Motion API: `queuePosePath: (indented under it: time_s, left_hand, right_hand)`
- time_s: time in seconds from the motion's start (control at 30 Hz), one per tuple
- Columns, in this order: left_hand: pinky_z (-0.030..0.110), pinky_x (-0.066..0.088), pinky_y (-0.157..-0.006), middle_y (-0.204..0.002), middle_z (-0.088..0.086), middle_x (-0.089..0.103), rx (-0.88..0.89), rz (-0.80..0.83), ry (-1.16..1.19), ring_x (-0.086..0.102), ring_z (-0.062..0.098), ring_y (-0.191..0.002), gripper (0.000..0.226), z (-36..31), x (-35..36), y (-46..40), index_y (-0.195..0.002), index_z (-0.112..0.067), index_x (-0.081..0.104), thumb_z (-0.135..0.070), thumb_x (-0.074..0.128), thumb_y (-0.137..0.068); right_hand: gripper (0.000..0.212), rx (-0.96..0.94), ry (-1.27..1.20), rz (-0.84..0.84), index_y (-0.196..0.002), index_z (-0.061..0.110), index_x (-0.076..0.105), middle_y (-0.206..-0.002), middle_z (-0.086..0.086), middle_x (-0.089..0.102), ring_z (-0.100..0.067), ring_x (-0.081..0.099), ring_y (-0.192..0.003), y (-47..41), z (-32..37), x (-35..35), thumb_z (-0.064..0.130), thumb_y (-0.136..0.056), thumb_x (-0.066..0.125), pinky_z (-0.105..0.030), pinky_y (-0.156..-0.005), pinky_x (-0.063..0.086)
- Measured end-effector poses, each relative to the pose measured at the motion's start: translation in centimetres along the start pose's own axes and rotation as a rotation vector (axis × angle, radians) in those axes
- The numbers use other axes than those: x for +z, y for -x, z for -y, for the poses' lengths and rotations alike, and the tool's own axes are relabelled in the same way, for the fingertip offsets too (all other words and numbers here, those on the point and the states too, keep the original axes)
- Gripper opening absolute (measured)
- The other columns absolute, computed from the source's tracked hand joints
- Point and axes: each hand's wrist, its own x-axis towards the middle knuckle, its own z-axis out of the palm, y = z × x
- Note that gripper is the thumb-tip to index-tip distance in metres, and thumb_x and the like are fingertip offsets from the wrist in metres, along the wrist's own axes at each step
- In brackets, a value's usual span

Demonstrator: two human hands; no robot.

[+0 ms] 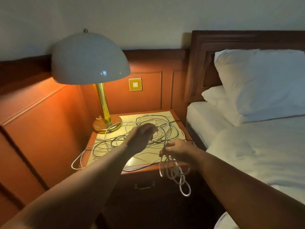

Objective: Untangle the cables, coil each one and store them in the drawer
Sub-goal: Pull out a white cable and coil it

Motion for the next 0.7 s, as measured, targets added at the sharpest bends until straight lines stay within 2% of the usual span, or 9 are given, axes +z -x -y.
queuePosePath:
  time_s: [0.1,0.17,0.23,0.33,0.47,0.53,0.6,0.67,0.7]
  left_hand:
    - [0.021,0.045,-0.061,-0.087,-0.009,0.063,0.063,0.124,-0.118,0.059,0.004,-0.073,0.023,-2.5,-2.2,1.9,-0.108,-0.017,0.069,-0.021,0.047,-0.105]
    - [0.007,0.037,-0.057,-0.087,-0.015,0.06,0.103,0.159,-0.19,0.054,-0.011,-0.068,0.023,-4.0,-3.6,3.1,-0.109,-0.015,0.07,-0.02,0.048,-0.105]
    - [0.004,0.04,-0.062,-0.095,-0.011,0.065,0.133,0.18,-0.265,0.057,-0.009,-0.076,0.023,-5.6,-4.9,4.5,-0.109,-0.014,0.071,-0.019,0.049,-0.104]
    - [0.026,0.056,-0.081,-0.105,-0.002,0.073,0.174,0.187,-0.349,0.066,0.01,-0.091,0.021,-7.1,-6.7,6.4,-0.106,-0.017,0.072,-0.019,0.051,-0.103]
    - [0.041,0.059,-0.074,-0.095,-0.003,0.074,0.147,0.082,-0.415,0.069,0.018,-0.081,0.021,-8.1,-8.5,8.5,-0.095,-0.027,0.072,-0.023,0.051,-0.1]
    - [0.036,0.058,-0.072,-0.094,-0.005,0.074,0.14,0.01,-0.487,0.067,0.016,-0.079,0.022,-8.6,-9.1,9.5,-0.096,-0.027,0.072,-0.026,0.051,-0.1]
    - [0.032,0.056,-0.072,-0.095,-0.004,0.075,0.126,-0.067,-0.532,0.067,0.017,-0.079,0.024,-9.2,-9.4,10.6,-0.098,-0.025,0.073,-0.028,0.05,-0.1]
    - [0.033,0.056,-0.074,-0.097,-0.004,0.075,0.123,-0.154,-0.514,0.067,0.019,-0.082,0.024,-9.6,-9.5,11.5,-0.099,-0.024,0.073,-0.031,0.05,-0.099]
    - [0.033,0.056,-0.075,-0.097,-0.003,0.075,0.14,-0.202,-0.515,0.067,0.019,-0.083,0.024,-10.1,-9.5,12.1,-0.099,-0.023,0.073,-0.032,0.051,-0.099]
  right_hand:
    - [0.033,-0.005,-0.036,0.1,-0.107,0.017,0.066,-0.109,-0.007,0.068,-0.022,0.064,-0.102,2.5,0.9,0.9,0.046,-0.09,0.066,-0.039,-0.095,0.052]
    - [0.037,-0.027,0.034,0.12,-0.11,0.017,0.067,-0.115,-0.009,0.068,-0.025,0.063,-0.107,4.0,1.8,1.4,0.048,-0.091,0.064,-0.044,-0.101,0.05]
    - [0.041,-0.035,0.086,0.114,-0.116,0.012,0.066,-0.119,-0.011,0.066,-0.025,0.062,-0.108,5.3,2.6,1.8,0.045,-0.092,0.063,-0.042,-0.1,0.051]
    - [0.042,-0.052,0.171,0.037,-0.116,0.008,0.057,-0.105,-0.01,0.063,-0.021,0.061,-0.094,6.8,3.7,2.3,0.042,-0.093,0.064,-0.03,-0.078,0.052]
    - [0.054,-0.032,0.156,-0.144,-0.12,0.002,0.052,-0.085,-0.007,0.059,-0.014,0.058,-0.068,8.7,4.7,2.9,0.047,-0.092,0.065,-0.024,-0.056,0.049]
    - [0.047,0.004,0.045,-0.186,-0.098,0.004,0.057,-0.076,-0.007,0.058,-0.015,0.056,-0.063,9.3,5.2,3.3,0.051,-0.091,0.063,-0.026,-0.056,0.047]
    - [0.043,0.077,-0.208,-0.135,-0.082,0.009,0.057,-0.065,-0.005,0.06,-0.017,0.055,-0.06,10.3,6.0,3.7,0.05,-0.094,0.059,-0.03,-0.063,0.046]
    - [0.048,0.135,-0.46,-0.012,-0.084,0.006,0.062,-0.065,-0.008,0.068,-0.021,0.062,-0.066,11.2,6.9,4.0,0.05,-0.099,0.049,-0.035,-0.073,0.049]
    - [0.053,0.143,-0.562,0.047,-0.093,0.003,0.065,-0.075,-0.01,0.074,-0.024,0.067,-0.076,11.4,7.2,4.1,0.051,-0.1,0.043,-0.037,-0.077,0.051]
